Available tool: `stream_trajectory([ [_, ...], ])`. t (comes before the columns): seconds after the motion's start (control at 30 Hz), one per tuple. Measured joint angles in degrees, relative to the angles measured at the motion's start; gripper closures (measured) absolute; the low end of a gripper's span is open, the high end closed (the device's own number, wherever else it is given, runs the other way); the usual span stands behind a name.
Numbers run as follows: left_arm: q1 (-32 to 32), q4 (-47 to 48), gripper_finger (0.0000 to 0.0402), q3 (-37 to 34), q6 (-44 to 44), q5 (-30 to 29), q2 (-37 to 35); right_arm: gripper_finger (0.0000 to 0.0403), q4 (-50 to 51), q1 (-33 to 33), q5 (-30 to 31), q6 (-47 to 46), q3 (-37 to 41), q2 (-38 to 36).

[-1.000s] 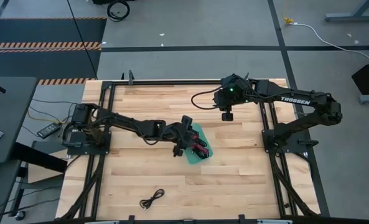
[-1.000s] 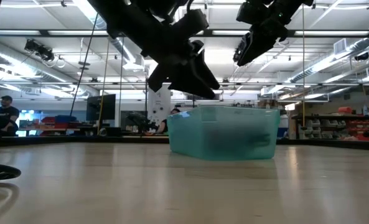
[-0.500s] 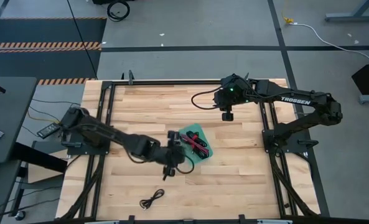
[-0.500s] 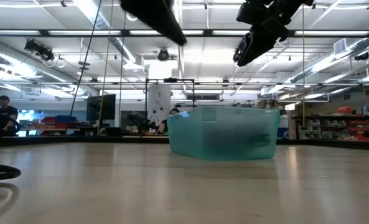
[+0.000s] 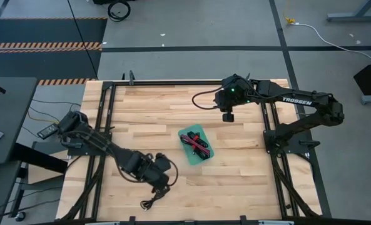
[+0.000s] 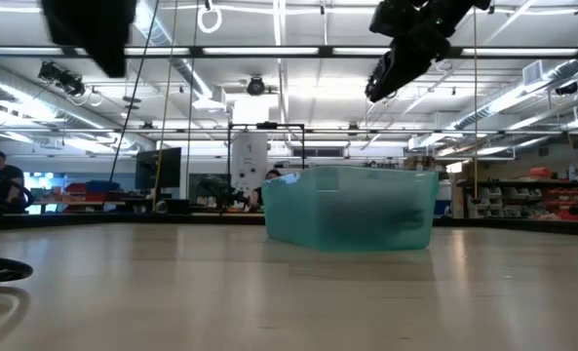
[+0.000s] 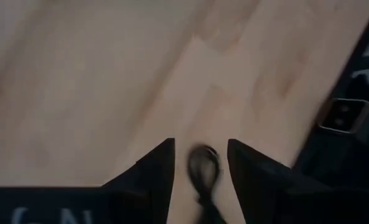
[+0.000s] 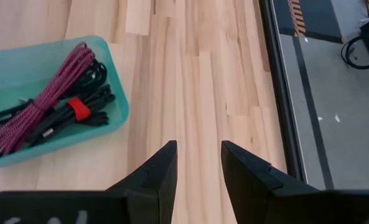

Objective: Pick and place USB-C Cables
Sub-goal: Put the black charger cable into the green bin

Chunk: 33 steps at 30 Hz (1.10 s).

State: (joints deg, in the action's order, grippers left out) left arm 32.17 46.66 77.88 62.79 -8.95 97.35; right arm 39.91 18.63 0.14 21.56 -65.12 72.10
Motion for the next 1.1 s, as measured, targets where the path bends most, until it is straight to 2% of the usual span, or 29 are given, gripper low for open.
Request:
stream_trajectory([
  [0.2,3.7,-4.2,0.0251,-0.6,12.0,1.2,0.6,0.0273,-1.8,0.0,0.0,-0.9,0.0,0.0],
  [0.47,7.5,-5.4,0.0236,-0.6,20.0,1.2,6.2,0.0273,-2.1,-0.5,-0.8,-2.5,0.0,0.0],
  [0.67,7.8,-3.2,0.0182,-0.6,22.2,3.0,11.1,0.0273,-1.3,-1.1,-3.3,-3.9,0.0,0.0],
  [0.87,7.7,-4.6,0.0126,-0.6,22.6,8.9,15.3,0.0273,-1.6,-1.5,-3.3,-4.1,0.0,0.0],
  [0.97,8.0,-6.1,0.0115,-0.6,22.6,10.6,16.8,0.0273,-1.5,-1.6,-3.3,-4.3,0.0,0.0],
  [1.1,8.0,-6.1,0.0117,-0.5,22.1,9.7,17.5,0.0273,-1.5,-1.6,-3.3,-4.5,0.0,0.0],
])
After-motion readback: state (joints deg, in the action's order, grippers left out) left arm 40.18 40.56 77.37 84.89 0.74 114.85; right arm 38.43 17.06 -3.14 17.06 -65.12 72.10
